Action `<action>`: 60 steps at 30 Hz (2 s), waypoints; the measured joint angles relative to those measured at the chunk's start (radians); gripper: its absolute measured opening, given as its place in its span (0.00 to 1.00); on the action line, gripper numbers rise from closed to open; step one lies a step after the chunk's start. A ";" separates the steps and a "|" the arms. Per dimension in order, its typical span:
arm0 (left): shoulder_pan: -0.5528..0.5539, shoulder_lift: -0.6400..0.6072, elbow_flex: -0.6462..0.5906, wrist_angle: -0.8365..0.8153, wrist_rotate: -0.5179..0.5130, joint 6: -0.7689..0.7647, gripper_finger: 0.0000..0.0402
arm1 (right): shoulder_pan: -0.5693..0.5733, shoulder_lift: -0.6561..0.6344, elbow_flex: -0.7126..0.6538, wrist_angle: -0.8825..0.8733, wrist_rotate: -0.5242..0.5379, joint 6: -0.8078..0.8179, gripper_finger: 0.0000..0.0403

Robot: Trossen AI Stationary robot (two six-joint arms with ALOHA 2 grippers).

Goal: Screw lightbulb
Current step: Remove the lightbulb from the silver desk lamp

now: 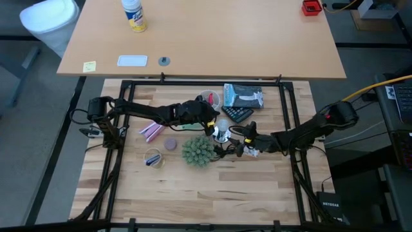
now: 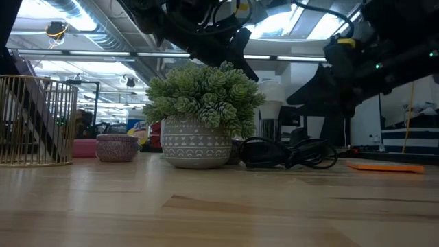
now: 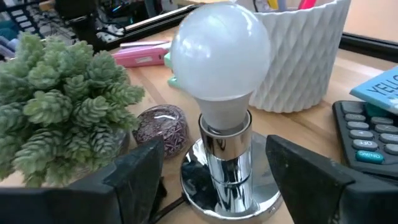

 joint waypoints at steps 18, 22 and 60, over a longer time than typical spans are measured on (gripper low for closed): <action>0.000 0.022 0.000 -0.072 0.007 -0.037 0.00 | -0.087 0.175 0.033 0.181 -0.053 -0.009 0.71; 0.000 0.059 0.000 -0.042 0.030 -0.057 0.00 | -0.085 0.192 0.076 0.161 -0.056 -0.075 0.71; -0.071 0.051 0.000 -0.032 -0.102 -0.080 0.00 | -0.084 0.193 0.110 0.035 0.009 -0.078 0.71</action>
